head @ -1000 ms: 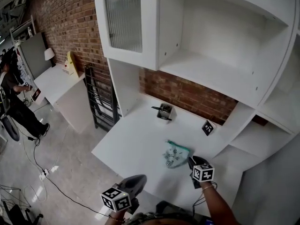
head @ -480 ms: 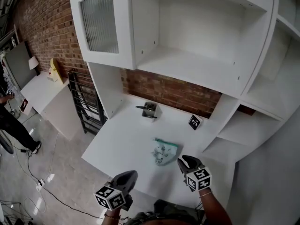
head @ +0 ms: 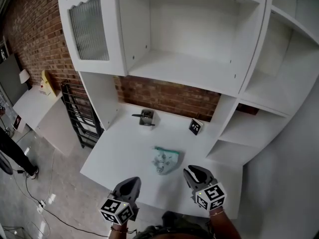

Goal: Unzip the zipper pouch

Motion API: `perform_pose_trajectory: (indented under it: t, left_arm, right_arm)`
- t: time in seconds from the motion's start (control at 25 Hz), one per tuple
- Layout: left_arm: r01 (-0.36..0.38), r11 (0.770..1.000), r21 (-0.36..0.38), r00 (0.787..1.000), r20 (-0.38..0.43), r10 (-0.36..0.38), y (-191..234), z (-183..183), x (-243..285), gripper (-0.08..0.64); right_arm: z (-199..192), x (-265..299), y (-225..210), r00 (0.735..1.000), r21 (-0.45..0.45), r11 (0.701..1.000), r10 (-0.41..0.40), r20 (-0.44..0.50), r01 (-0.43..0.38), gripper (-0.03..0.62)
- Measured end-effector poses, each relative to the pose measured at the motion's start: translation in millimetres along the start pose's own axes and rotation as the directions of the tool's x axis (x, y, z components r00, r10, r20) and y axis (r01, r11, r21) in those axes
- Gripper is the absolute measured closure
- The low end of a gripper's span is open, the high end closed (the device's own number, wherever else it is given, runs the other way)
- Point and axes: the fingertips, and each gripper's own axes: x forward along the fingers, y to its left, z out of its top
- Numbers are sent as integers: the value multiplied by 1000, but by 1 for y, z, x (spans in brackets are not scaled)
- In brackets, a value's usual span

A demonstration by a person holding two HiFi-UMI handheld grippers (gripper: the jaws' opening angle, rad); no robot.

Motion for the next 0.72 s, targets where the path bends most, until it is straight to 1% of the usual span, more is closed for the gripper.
perform_pose_trajectory:
  t: [0.12,0.16,0.32,0.48,0.52,0.72]
  left_arm:
    - [-13,1000,15,1000,25,13,-1,9,-3,558]
    - [-19,999,25,1000,25,18,0,11,-4,558]
    - [-32,997,64,999,23,30,-4,14,-9,558]
    - [-75,985,154,997,9,75,-4,15,-20,558]
    - [-78,983,165,997,11,77,-4,16,-23,558]
    - [-75,984,163,997,22,72,-13,14,-34,558]
  right_arm:
    - [9,-14,-1,999,-14,999,-37,25,37,527]
    - [11,-17,0,998,-18,999,-44,33,45,543]
    - [17,-24,7,996,-19,998,-63,60,64,561]
    - [20,-37,12,993,-16,996,-86,77,87,576]
    - [21,-39,15,993,-17,996,-85,81,86,578]
    - [17,-49,27,992,-8,995,-95,84,96,588]
